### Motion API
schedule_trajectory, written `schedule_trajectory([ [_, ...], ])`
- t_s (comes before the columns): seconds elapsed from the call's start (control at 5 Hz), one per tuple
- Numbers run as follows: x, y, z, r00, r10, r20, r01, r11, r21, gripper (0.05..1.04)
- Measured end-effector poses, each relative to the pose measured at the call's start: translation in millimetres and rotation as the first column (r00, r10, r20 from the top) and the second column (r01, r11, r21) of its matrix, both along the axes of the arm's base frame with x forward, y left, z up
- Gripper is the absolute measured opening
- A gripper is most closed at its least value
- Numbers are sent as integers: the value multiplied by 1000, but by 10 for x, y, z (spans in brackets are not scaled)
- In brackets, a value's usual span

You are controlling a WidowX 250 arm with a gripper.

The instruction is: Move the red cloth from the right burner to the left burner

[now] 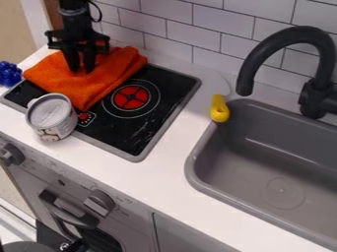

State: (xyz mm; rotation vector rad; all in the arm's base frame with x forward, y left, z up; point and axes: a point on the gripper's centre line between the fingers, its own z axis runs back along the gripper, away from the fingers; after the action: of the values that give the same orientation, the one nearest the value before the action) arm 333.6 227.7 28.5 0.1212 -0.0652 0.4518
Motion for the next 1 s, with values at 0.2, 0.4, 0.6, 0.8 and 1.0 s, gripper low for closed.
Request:
schedule_trajectory([
  [0.2,19,13,307,998,-9,61,8,1000,5,732],
  [0.4,-6,-61,499,988,-17,156,15,1000,16,972],
  [0.6,-102,-169,579,983,-79,164,77,997,20,996],
  [0.8,-163,-304,683,976,-119,180,117,993,22,996],
  [1.0,-233,-492,662,971,-184,152,185,983,10,996],
])
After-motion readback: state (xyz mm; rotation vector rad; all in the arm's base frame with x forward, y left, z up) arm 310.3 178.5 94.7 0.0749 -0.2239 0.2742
